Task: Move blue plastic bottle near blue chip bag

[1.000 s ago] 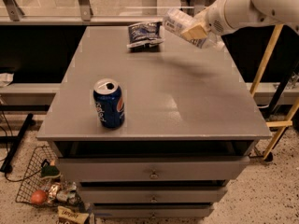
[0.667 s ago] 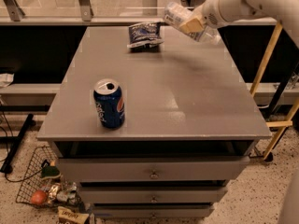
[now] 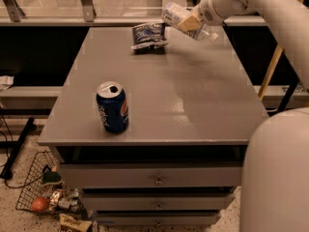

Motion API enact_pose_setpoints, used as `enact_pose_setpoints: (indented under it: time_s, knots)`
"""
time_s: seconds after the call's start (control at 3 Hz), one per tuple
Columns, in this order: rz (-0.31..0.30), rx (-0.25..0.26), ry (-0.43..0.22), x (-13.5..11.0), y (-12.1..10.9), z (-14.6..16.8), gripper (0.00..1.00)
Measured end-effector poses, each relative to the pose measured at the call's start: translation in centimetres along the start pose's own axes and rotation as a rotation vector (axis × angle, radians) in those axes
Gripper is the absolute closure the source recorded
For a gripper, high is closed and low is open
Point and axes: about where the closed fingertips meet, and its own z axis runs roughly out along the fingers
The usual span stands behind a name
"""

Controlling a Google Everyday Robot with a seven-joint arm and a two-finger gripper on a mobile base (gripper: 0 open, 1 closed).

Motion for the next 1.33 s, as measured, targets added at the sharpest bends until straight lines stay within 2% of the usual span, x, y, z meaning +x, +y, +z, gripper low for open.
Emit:
enact_pose_setpoints:
  time_s: [0.33,1.0,1.33]
  knots:
    - [0.008,-0.02,0.014,0.0,0.3,2.1,1.0]
    - [0.079,-0.031,0.044,1.7,0.2,6.3,1.0]
    - [0.08,-0.036,0.046,1.8,0.4,6.6,0.82]
